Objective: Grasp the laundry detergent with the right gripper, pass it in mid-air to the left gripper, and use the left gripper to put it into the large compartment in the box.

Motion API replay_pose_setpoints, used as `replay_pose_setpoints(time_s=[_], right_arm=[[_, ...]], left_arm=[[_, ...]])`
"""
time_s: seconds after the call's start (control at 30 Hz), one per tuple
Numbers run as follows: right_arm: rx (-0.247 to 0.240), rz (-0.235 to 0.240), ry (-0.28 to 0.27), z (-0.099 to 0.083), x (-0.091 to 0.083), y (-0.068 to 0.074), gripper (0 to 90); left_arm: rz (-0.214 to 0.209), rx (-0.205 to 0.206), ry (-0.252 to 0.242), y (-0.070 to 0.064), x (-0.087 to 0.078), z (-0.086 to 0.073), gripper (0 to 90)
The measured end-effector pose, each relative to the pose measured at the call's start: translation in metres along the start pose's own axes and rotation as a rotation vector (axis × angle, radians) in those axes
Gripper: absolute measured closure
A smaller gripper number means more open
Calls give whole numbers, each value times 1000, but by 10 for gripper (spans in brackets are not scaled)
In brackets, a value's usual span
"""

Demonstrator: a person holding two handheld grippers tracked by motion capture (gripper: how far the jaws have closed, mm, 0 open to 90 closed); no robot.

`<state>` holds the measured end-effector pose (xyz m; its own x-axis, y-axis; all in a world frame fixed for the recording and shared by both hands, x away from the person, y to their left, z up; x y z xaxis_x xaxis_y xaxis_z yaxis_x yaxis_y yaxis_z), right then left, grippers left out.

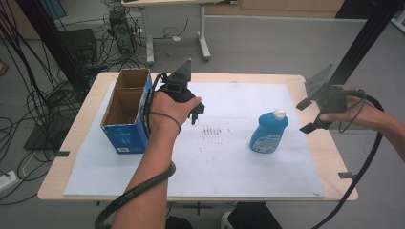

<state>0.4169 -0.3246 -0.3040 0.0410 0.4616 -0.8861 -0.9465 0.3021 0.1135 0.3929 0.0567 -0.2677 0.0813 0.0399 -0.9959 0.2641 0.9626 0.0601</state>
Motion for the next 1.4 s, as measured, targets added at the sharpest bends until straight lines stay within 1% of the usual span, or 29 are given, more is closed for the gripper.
replay_pose_setpoints(time_s=[0.07, 0.13, 0.17, 0.23, 0.4, 0.5, 0.6, 0.73, 0.83, 0.9, 0.97, 1.03, 1.2, 1.27, 1.3, 1.4], right_arm=[[1, 9, -21, -2, 4, -1, 42], [-3, 8, -38, -3, 9, -1, 42], [-3, 8, -38, -3, 9, -1, 42], [1, 14, -67, -7, 16, -2, 42], [4, 18, -112, -11, 27, -2, 41], [6, 12, -125, -12, 31, -3, 39], [5, 4, -161, -12, 38, -4, 38], [-2, -13, -158, -10, 43, -3, 35], [-4, -18, -174, -8, 45, -2, 32], [2, -25, -175, -8, 47, -2, 32], [7, -8, -206, -9, 50, -1, 38], [15, -13, -194, -13, 54, -1, 31], [22, -9, -202, -19, 63, 1, 32], [25, -7, -213, -21, 66, 2, 32], [26, -9, -223, -22, 68, 3, 32], [30, -20, -225, -22, 70, 3, 30]], left_arm=[[2, -2, -1, 0, 1, 1, 72], [4, 0, 3, 0, 1, 2, 72], [4, 0, 3, 0, 1, 2, 72], [7, -3, 4, 0, 3, 2, 72], [11, 1, 14, 0, 6, 4, 72], [11, 5, 16, 0, 6, 4, 72], [11, 4, 17, 0, 8, 5, 72], [10, 3, 20, 1, 9, 5, 71], [9, 0, 20, 2, 10, 4, 71], [8, 3, 21, 3, 10, 4, 71], [9, 0, 18, 3, 10, 4, 71], [10, 0, 18, 3, 10, 4, 71], [8, 1, 20, 2, 10, 4, 71], [9, 4, 22, 2, 11, 4, 71], [8, 7, 20, 1, 11, 4, 71], [6, 5, 19, 1, 11, 4, 71]])
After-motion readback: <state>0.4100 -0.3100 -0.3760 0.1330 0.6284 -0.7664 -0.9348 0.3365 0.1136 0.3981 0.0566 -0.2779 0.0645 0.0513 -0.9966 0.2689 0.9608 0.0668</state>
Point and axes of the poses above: each handheld gripper's, and its own axes: x roughly forward along the jaws, z roughly out of its top, y roughly to its left, the point moved 4 cm from there along x, roughly forward along the jaws, and after that the axes turned 7 degrees about x, right-handed, at the moved point
